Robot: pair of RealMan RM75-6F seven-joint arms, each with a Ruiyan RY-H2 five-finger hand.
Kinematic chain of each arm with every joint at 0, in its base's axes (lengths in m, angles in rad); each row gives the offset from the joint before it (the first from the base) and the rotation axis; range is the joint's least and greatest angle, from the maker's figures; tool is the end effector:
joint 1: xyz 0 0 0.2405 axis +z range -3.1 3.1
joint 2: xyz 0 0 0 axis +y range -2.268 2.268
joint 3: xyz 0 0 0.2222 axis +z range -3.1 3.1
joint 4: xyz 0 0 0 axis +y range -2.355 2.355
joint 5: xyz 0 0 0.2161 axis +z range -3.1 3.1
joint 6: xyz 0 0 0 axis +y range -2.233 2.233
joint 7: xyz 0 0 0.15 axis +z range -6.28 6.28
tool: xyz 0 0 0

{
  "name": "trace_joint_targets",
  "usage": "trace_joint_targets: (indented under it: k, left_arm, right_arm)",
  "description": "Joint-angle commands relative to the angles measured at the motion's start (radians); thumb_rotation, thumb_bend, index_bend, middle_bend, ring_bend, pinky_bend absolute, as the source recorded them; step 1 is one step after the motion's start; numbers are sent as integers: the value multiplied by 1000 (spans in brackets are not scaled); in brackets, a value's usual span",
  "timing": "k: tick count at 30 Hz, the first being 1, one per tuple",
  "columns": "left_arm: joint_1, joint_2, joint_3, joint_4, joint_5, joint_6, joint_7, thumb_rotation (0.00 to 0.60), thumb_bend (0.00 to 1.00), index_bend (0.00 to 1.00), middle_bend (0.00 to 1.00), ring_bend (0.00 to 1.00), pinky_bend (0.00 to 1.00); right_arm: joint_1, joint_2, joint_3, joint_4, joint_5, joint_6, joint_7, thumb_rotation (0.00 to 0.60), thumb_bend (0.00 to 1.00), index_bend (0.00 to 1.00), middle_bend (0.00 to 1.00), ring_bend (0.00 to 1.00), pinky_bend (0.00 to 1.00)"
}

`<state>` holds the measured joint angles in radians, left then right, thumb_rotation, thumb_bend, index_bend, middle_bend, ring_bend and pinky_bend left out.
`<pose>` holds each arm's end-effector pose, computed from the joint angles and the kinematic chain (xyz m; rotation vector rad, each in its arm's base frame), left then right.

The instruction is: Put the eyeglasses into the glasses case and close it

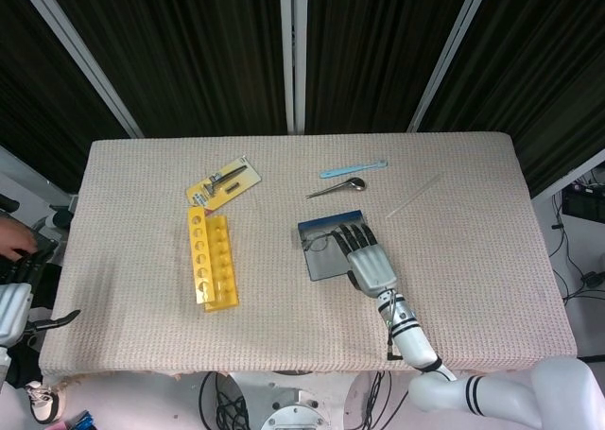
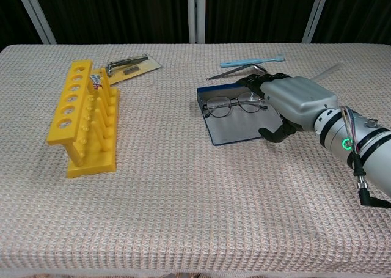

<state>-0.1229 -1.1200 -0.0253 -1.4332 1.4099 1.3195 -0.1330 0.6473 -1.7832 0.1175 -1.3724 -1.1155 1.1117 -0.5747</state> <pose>-0.3373 0.1924 0.1428 -1.3921 -1.0182 -0.7401 -0.1289 -0.2868 -0.0741 1.8376 -0.8531 0.8246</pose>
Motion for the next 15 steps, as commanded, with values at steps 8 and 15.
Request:
trace_joint_targets:
  k: [8, 15]
  left_arm:
    - [1, 2, 0, 6, -6, -6, -5, 375, 58, 66, 52, 71, 223]
    - [-1, 3, -1, 15, -9, -12, -15, 374, 58, 66, 51, 72, 223]
  right_arm:
    - [15, -16, 5, 24, 46, -48, -71, 600, 246, 0, 0, 0, 0]
    - [26, -26, 13, 31, 80, -68, -110, 600, 246, 0, 0, 0, 0]
